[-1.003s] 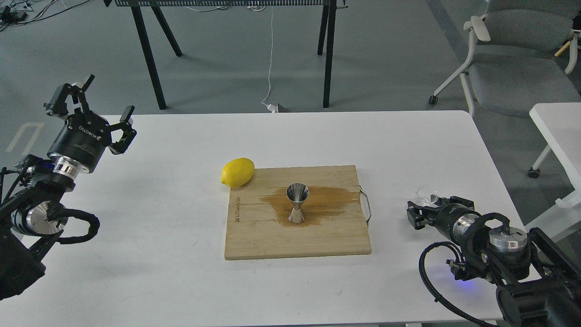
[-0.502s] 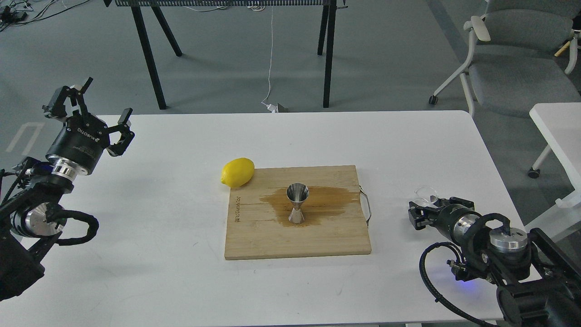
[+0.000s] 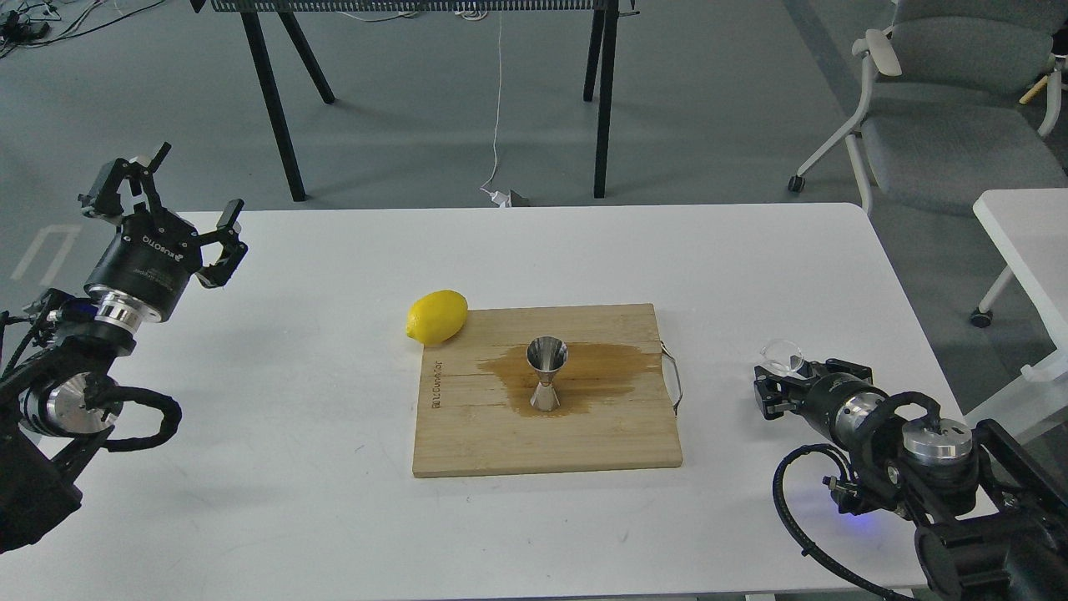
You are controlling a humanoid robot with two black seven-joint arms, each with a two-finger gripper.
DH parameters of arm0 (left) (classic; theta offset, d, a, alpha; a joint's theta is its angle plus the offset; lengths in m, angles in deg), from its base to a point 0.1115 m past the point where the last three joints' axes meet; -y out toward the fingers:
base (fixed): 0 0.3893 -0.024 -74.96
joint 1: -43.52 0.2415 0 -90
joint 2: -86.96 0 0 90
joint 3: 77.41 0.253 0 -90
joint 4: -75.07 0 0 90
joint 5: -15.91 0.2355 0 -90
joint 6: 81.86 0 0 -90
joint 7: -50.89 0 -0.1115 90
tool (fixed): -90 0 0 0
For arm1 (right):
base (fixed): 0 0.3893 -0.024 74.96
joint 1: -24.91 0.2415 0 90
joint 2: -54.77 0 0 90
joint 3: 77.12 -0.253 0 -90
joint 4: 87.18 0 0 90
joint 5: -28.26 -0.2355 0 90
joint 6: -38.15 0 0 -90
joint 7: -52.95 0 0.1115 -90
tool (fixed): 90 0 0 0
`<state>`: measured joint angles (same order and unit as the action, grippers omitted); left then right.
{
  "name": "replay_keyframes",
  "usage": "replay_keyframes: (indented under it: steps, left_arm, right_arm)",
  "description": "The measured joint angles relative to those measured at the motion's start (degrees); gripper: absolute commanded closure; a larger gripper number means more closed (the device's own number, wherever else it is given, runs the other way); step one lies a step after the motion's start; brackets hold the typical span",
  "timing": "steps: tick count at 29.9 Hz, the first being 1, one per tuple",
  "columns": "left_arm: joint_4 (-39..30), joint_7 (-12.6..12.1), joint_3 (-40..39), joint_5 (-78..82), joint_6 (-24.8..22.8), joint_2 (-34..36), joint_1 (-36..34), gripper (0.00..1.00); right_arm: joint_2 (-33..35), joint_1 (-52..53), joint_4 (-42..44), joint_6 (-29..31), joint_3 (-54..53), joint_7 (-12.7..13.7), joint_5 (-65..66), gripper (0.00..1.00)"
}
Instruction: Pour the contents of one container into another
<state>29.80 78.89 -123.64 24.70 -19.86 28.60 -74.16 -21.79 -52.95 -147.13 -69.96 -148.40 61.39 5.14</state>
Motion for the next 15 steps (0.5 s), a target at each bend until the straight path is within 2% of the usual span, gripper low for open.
replay_keyframes:
  steps: [15]
  left_arm:
    - [0.07, 0.0, -0.04, 0.0, 0.0, 0.0, 0.0, 0.02]
  right_arm:
    - [-0.16, -0.19, -0.8, 0.04, 0.07, 0.16, 1.28, 0.54]
